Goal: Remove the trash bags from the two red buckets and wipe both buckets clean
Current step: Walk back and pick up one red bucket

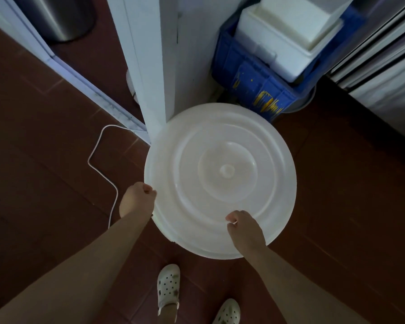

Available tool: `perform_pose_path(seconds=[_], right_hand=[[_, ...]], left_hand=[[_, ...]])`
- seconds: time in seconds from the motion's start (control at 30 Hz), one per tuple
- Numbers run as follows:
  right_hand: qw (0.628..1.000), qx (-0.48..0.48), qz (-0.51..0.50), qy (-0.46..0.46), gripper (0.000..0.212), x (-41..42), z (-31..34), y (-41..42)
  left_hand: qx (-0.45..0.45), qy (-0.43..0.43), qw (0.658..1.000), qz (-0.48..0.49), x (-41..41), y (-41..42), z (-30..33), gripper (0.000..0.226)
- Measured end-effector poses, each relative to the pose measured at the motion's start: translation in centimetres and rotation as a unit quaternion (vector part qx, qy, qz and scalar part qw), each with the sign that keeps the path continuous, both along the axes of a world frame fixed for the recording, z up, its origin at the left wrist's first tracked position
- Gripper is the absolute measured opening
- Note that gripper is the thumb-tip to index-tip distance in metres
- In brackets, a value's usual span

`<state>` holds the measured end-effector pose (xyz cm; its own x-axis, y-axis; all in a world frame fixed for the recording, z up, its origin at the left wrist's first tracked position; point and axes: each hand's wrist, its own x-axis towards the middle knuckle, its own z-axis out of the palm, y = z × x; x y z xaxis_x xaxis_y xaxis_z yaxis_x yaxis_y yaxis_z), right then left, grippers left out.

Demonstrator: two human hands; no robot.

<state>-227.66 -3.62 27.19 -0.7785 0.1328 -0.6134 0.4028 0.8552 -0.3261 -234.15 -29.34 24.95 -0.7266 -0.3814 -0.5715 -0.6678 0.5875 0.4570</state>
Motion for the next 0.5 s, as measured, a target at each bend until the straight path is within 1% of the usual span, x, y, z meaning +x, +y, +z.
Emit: perform_pose_path(seconds=[0.1,0.2,0.27,0.37,0.43,0.5], right_hand=[[0.999,0.003,0.026,0.021,0.024,-0.8,3.2,-0.5],[0.996,0.017,0.077,0.050,0.022,-1.6,6.7,-1.0],[0.990,0.025,0.120,0.069,0.022,-2.0,9.1,-1.4],[0.973,0.042,0.205,0.094,0.023,-2.7,12.6,-1.7],[0.954,0.051,0.276,0.108,0.022,-3.0,14.6,-1.9],[0.927,0.057,0.350,0.123,0.022,-3.2,16.4,-2.3]], left_hand=[[0.031,-0.004,0.997,-0.076,1.0,-0.1,3.2,0.014],[0.049,0.006,0.993,-0.110,2.2,-0.3,7.0,0.010],[0.028,0.019,0.991,-0.127,3.2,-0.5,9.6,0.010],[-0.033,0.027,0.984,-0.171,4.9,-0.6,13.3,0.012],[-0.063,0.018,0.980,-0.187,6.1,-0.5,15.7,0.016],[-0.084,0.005,0.980,-0.182,7.5,-0.3,17.9,0.021]])
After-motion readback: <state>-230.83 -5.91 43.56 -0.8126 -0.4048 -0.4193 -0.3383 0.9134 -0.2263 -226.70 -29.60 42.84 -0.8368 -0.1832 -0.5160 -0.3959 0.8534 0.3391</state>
